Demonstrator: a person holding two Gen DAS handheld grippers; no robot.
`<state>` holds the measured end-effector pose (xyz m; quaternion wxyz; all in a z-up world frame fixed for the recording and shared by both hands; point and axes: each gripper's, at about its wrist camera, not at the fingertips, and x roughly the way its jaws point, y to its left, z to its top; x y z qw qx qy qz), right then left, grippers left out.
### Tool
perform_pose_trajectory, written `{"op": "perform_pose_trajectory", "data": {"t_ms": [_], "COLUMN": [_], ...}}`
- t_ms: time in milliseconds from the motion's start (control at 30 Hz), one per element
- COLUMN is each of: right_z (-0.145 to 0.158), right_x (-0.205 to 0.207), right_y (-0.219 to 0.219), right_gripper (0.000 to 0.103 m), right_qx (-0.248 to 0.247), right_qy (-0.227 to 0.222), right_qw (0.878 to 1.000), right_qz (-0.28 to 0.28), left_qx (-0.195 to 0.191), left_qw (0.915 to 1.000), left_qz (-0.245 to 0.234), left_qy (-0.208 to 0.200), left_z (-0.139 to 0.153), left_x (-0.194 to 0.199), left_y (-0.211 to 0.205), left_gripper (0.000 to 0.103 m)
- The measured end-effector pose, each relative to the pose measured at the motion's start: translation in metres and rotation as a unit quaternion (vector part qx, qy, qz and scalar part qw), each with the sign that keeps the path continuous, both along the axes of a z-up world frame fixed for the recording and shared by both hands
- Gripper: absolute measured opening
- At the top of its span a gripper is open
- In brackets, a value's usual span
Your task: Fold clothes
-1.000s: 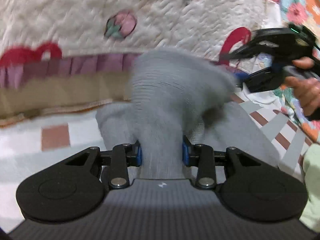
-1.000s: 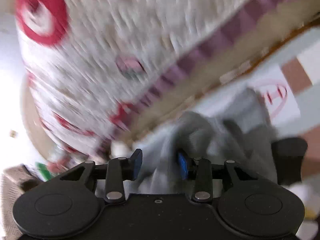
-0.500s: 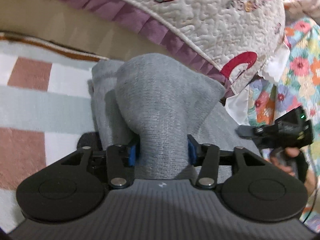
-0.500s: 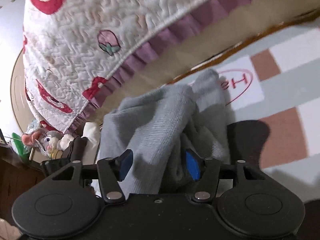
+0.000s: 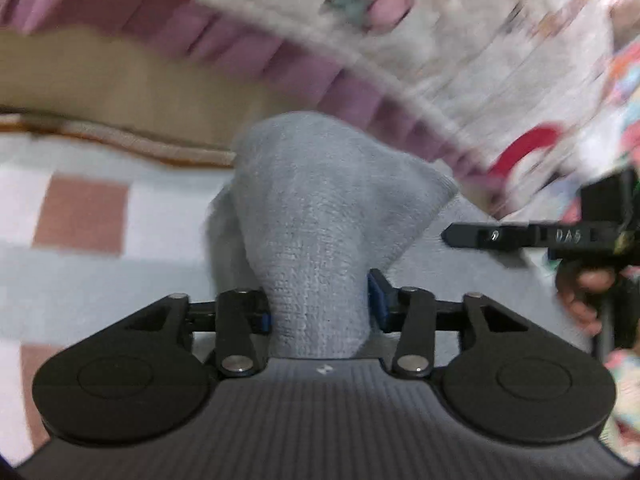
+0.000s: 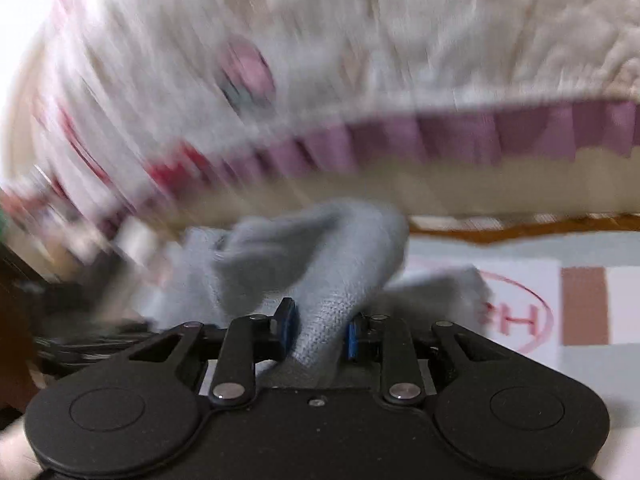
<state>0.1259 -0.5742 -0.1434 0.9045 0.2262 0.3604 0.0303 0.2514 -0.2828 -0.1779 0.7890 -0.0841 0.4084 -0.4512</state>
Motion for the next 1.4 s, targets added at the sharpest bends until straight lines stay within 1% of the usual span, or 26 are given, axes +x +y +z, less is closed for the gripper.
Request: {"op": "perform_pose_trajectory", "data": {"t_ms": [67, 133, 167, 233, 267, 300, 367, 400, 433, 500, 567, 633, 667, 733, 833, 867, 900, 933, 967, 1000, 1067, 1100, 1167, 1233, 1300, 1400], "right_z": [-0.012, -0.019, -0.021, -0.021, -0.017, -0.012, 0.007, 0.017, 0.028, 0.048, 0.055, 0.055, 0.055, 0.055, 0.057, 0.054, 0.042, 0.028, 0.015, 0.001, -0.014, -0.016, -0.012, -0.011, -0.014, -0.014], "right_x": [-0.001, -0.006, -0.008, -0.01, -0.011, -0.013, -0.029, -0.04, -0.054, -0.085, -0.112, -0.131, -0.135, -0.137, -0.125, -0.119, -0.112, -0.105, -0.102, -0.101, -0.104, -0.105, -0.106, -0.106, -0.107, -0.106], "right_y": [-0.003, -0.008, -0.008, -0.005, -0.004, -0.002, 0.007, 0.013, 0.024, 0.058, 0.099, 0.133, 0.145, 0.164, 0.177, 0.176, 0.173, 0.17, 0.164, 0.155, 0.14, 0.134, 0.123, 0.115, 0.115, 0.119], "right_gripper": [0.027, 0.027, 0.029, 0.037, 0.039, 0.039, 0.04, 0.039, 0.038, 0.03, 0.028, 0.024, 0.022, 0.022, 0.022, 0.018, 0.015, 0.014, 0.014, 0.014, 0.014, 0.014, 0.014, 0.014, 0.014, 0.015], "right_qx": [0.005, 0.023, 0.021, 0.009, 0.007, 0.004, -0.004, -0.009, -0.023, -0.087, -0.167, -0.232, -0.256, -0.296, -0.342, -0.35, -0.367, -0.387, -0.389, -0.377, -0.359, -0.354, -0.321, -0.296, -0.288, -0.288], "right_qy": [-0.009, -0.024, -0.027, -0.029, -0.029, -0.034, -0.061, -0.076, -0.091, -0.112, -0.107, -0.095, -0.094, -0.096, -0.086, -0.067, -0.034, 0.005, 0.026, 0.038, 0.036, 0.031, 0.03, 0.026, 0.025, 0.03], "right_qw": [1.0, 0.999, 0.998, 0.998, 0.997, 0.995, 0.991, 0.989, 0.987, 0.986, 0.979, 0.968, 0.962, 0.95, 0.935, 0.934, 0.93, 0.922, 0.921, 0.925, 0.932, 0.934, 0.945, 0.953, 0.956, 0.956], "right_qz": [-0.018, -0.043, -0.049, -0.062, -0.076, -0.092, -0.119, -0.128, -0.127, -0.089, -0.043, -0.017, -0.009, 0.007, 0.029, 0.028, 0.019, 0.007, -0.002, -0.011, -0.03, -0.036, -0.05, -0.054, -0.052, -0.045], "left_qx": [0.002, 0.0, -0.003, -0.003, -0.003, -0.004, -0.009, -0.011, -0.012, -0.009, -0.012, -0.016, -0.016, -0.014, -0.013, -0.013, -0.015, -0.019, -0.022, -0.023, -0.018, -0.013, -0.007, -0.011, -0.018, -0.023], "left_qw": [0.9995, 0.9991, 0.9988, 0.9987, 0.9988, 0.9989, 0.999, 0.9991, 0.9992, 0.9994, 0.9995, 0.9994, 0.9994, 0.9994, 0.9994, 0.9994, 0.9993, 0.9993, 0.9992, 0.9992, 0.9994, 0.9994, 0.9992, 0.9991, 0.9988, 0.997], "left_qz": [0.005, 0.014, 0.019, 0.026, 0.029, 0.032, 0.037, 0.035, 0.032, 0.027, 0.028, 0.029, 0.03, 0.03, 0.032, 0.033, 0.034, 0.034, 0.034, 0.032, 0.029, 0.03, 0.035, 0.037, 0.038, 0.052], "left_qy": [-0.03, -0.04, -0.044, -0.043, -0.04, -0.035, -0.025, -0.022, -0.021, -0.02, -0.011, 0.0, 0.001, -0.003, -0.003, -0.002, 0.0, 0.002, 0.005, 0.004, -0.004, -0.011, -0.021, -0.018, -0.026, -0.053], "left_z": [0.005, 0.009, 0.01, 0.009, 0.008, 0.008, 0.009, 0.008, 0.008, 0.007, 0.005, 0.002, 0.001, 0.0, 0.001, 0.001, 0.0, 0.0, 0.0, 0.0, -0.001, 0.0, 0.0, 0.001, 0.004, 0.011], "left_x": [-0.003, -0.003, -0.003, -0.002, -0.002, 0.0, 0.004, 0.005, 0.005, 0.006, 0.008, 0.01, 0.01, 0.007, 0.006, 0.007, 0.007, 0.007, 0.008, 0.007, 0.002, -0.001, -0.003, -0.001, 0.001, 0.002], "left_y": [0.001, 0.004, 0.005, 0.008, 0.009, 0.01, 0.012, 0.011, 0.011, 0.009, 0.008, 0.007, 0.006, 0.005, 0.005, 0.005, 0.005, 0.005, 0.005, 0.004, 0.0, -0.002, -0.004, -0.002, 0.001, 0.012], "left_gripper": [0.053, 0.053, 0.054, 0.056, 0.058, 0.058, 0.058, 0.056, 0.054, 0.052, 0.052, 0.052, 0.052, 0.052, 0.052, 0.052, 0.052, 0.052, 0.052, 0.052, 0.052, 0.054, 0.058, 0.06, 0.06, 0.06]}}
